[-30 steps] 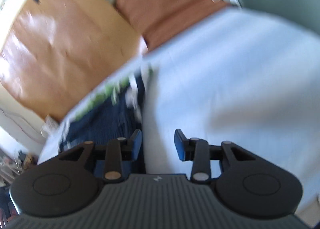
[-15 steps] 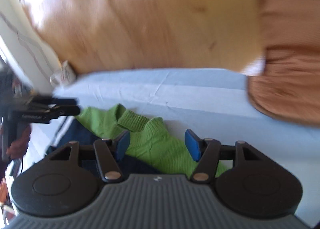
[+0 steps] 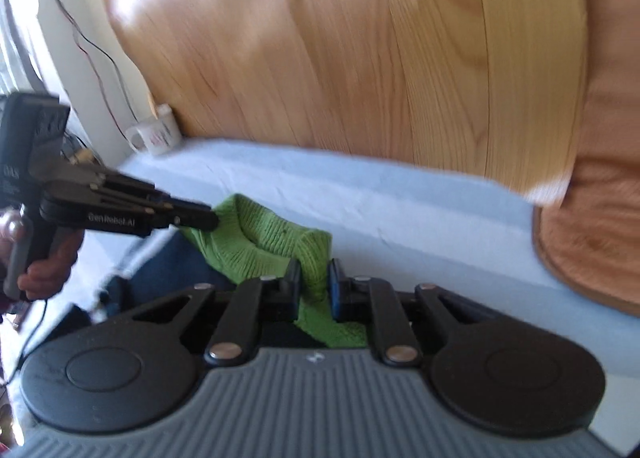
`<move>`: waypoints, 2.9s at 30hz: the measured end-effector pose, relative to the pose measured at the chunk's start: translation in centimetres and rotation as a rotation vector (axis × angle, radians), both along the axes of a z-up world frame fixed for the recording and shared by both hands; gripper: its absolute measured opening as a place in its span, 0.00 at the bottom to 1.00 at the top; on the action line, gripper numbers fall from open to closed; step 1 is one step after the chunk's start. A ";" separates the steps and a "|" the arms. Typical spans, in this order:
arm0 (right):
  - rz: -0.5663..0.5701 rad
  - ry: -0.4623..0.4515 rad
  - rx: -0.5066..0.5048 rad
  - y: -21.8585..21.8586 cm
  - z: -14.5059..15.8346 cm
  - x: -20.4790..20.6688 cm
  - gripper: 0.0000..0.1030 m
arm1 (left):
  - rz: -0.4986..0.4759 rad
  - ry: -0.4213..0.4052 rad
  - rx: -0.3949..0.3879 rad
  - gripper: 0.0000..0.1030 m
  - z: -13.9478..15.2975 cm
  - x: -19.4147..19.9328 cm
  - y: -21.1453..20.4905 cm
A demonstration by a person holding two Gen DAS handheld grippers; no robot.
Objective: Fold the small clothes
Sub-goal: 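Grasp the hem with both grippers and fold it over toward the green collar, then release the folded sweater and smooth the green top with both grippers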
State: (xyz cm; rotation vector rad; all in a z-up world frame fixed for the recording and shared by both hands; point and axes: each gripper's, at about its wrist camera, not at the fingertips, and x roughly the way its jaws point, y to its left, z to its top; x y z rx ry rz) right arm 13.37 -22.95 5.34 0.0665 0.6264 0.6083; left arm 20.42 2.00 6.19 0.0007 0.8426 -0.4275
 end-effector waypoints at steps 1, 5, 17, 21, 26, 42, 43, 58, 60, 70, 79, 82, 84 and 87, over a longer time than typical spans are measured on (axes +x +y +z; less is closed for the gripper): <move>0.002 -0.028 -0.002 0.1 0.8 -1.7 0.16 | 0.001 -0.029 -0.013 0.11 1.0 -1.8 0.4; 0.012 -0.113 -0.002 0.5 2.3 -9.5 0.16 | -0.013 -0.151 -0.062 0.11 4.6 -10.4 1.5; -0.113 -0.082 0.079 1.6 -8.2 -27.1 0.16 | -0.059 -0.177 -0.111 0.12 -0.6 -31.8 2.5; -0.159 -0.029 0.120 1.7 -10.3 -27.6 0.26 | -0.013 -0.078 -0.124 0.15 -3.4 -32.5 3.8; -0.142 -0.073 0.232 -0.9 -7.2 -28.8 0.43 | -0.006 -0.168 -0.158 0.35 -1.5 -34.7 6.7; -0.429 -0.001 0.154 -4.6 -7.5 -22.2 0.11 | 0.218 0.017 -0.116 0.09 -4.0 -21.5 10.8; -0.427 -0.023 0.164 -4.6 -7.0 -23.1 0.10 | 0.221 0.014 -0.108 0.09 -4.0 -21.5 11.0; -0.501 -0.194 0.181 -4.7 -4.2 -27.5 0.35 | 0.316 -0.134 -0.105 0.40 -0.8 -25.2 13.7; -0.414 -0.209 0.200 -2.4 -3.5 -26.1 0.35 | 0.309 -0.163 -0.178 0.40 0.4 -26.0 13.5; -0.155 -0.152 -0.001 8.0 -9.5 -22.8 0.31 | 0.077 -0.096 -0.116 0.40 -4.0 -25.9 4.0; -0.198 -0.124 0.079 4.5 -9.4 -25.4 0.33 | 0.078 -0.150 -0.093 0.46 -6.1 -26.3 3.6; -0.197 -0.138 0.115 5.3 -8.6 -25.4 0.45 | 0.067 -0.149 -0.148 0.47 -5.2 -26.7 3.7; -0.175 -0.169 0.141 6.0 -8.1 -25.6 0.47 | 0.048 -0.164 -0.203 0.48 -4.3 -27.2 4.0; -0.109 -0.169 0.149 8.0 -7.7 -25.3 0.47 | 0.035 -0.159 -0.245 0.50 -3.9 -27.5 4.1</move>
